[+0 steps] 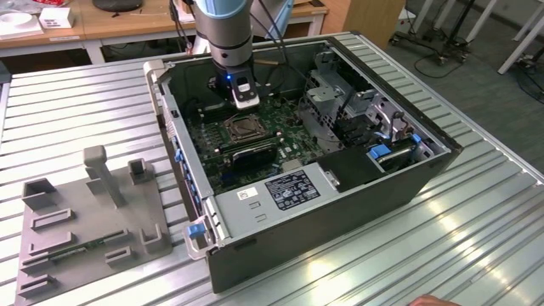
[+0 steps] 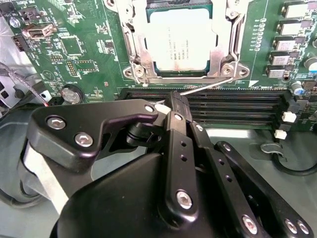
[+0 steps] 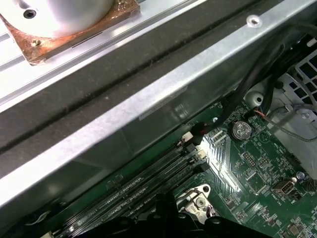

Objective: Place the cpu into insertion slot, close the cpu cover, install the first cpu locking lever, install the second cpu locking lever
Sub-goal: 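Install the first cpu locking lever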

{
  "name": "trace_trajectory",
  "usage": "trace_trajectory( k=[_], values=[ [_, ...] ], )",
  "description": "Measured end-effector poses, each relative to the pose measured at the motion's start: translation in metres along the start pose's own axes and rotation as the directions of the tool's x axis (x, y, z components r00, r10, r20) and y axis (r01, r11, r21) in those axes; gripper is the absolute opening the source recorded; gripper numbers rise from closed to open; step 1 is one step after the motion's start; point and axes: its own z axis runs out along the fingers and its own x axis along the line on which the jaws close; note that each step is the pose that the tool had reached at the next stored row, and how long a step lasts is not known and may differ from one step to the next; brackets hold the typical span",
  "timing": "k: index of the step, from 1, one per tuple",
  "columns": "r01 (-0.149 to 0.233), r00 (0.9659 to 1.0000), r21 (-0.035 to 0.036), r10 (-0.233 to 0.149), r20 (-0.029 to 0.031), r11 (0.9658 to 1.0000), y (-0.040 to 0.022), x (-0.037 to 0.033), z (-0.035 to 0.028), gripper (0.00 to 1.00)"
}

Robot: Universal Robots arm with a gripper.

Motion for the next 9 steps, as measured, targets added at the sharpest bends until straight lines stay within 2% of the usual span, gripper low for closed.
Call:
trace_trajectory(
  k=[3,9],
  values=[
    [-0.001,1.0,-0.0023,0.001,-0.0015,1.0,0.0001,0.0,0.0001,0.11],
    [-0.002,0.9999,-0.0142,0.002,-0.0102,0.9999,0.0001,0.0001,0.0001,0.11]
  ],
)
